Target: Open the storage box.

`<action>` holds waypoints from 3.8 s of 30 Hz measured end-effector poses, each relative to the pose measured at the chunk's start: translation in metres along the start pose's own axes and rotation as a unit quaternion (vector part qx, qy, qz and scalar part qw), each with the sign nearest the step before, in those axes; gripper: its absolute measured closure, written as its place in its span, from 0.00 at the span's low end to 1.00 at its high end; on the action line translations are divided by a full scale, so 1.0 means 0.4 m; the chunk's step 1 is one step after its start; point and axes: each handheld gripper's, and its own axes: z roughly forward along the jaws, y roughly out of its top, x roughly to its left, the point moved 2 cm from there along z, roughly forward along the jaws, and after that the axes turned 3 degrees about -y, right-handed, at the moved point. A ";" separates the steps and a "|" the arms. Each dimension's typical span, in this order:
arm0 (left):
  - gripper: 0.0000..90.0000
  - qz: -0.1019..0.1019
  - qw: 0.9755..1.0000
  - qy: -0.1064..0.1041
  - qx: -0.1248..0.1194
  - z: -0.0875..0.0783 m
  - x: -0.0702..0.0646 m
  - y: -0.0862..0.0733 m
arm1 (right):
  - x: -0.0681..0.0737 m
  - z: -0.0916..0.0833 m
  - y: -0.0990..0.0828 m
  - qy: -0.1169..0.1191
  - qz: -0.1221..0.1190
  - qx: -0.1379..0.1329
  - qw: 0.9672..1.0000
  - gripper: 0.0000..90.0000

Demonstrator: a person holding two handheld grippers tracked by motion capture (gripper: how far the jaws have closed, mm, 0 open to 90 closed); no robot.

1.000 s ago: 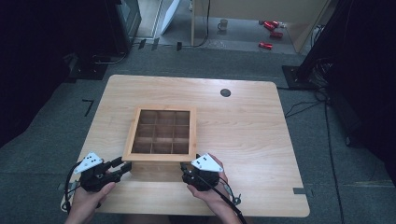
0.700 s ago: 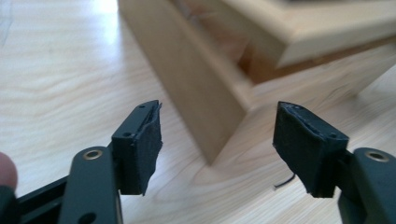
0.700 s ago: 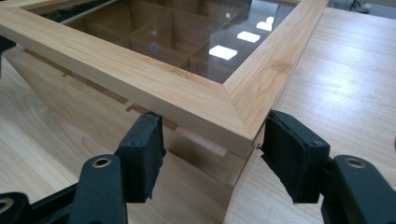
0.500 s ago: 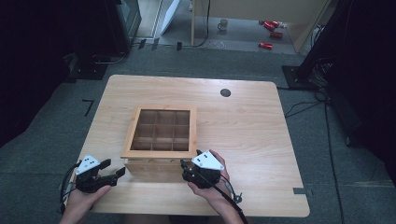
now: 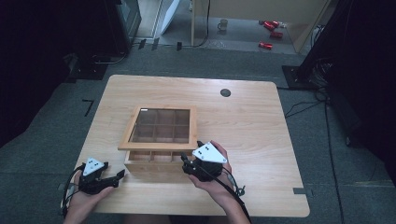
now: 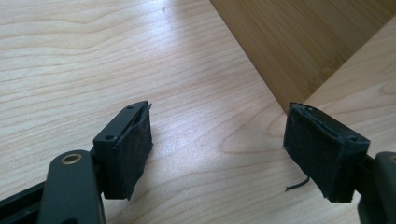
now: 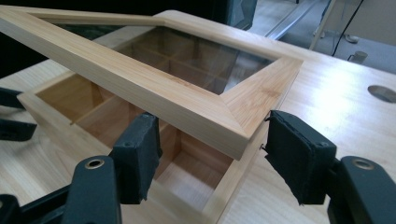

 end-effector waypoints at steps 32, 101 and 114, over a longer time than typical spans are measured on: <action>0.26 0.001 1.000 0.007 0.000 0.003 -0.002 0.001 | -0.077 0.052 0.177 -0.002 -0.012 -0.039 0.999 0.39; 0.26 -0.005 1.000 0.002 -0.003 0.005 0.002 0.004 | -0.279 0.343 0.245 0.031 0.049 -0.039 0.998 0.71; 0.26 -0.008 1.000 -0.002 -0.002 0.004 0.004 0.004 | -0.304 0.396 0.260 -0.001 0.090 -0.031 0.995 0.75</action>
